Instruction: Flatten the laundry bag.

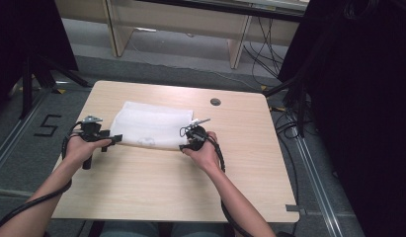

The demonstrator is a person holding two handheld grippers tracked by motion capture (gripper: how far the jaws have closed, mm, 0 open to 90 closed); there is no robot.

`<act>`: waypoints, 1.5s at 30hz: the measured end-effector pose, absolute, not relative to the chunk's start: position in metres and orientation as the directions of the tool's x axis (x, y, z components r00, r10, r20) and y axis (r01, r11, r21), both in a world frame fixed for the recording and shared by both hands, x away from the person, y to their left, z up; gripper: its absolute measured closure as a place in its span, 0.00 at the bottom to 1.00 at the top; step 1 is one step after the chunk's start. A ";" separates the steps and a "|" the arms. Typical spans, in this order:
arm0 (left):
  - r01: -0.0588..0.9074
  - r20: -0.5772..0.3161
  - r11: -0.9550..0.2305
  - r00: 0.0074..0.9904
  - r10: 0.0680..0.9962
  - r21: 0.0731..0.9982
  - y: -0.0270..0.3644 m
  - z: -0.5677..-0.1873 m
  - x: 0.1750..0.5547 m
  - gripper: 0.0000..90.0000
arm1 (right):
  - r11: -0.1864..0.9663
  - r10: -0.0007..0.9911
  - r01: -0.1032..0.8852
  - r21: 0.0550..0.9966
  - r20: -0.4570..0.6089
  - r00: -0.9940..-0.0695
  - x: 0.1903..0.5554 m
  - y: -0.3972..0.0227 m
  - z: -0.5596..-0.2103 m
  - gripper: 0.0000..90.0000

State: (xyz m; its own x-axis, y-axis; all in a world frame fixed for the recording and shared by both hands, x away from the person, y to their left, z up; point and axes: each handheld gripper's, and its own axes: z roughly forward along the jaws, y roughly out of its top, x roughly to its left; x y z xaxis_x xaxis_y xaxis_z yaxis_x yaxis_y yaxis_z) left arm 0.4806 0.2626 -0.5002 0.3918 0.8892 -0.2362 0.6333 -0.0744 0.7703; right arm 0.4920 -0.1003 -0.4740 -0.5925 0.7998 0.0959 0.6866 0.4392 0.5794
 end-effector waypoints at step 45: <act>0.635 -0.198 -0.134 0.424 0.884 0.761 0.257 -0.513 0.478 0.76 | 0.473 0.787 0.683 0.557 0.082 -0.612 0.484 -0.113 -0.476 0.97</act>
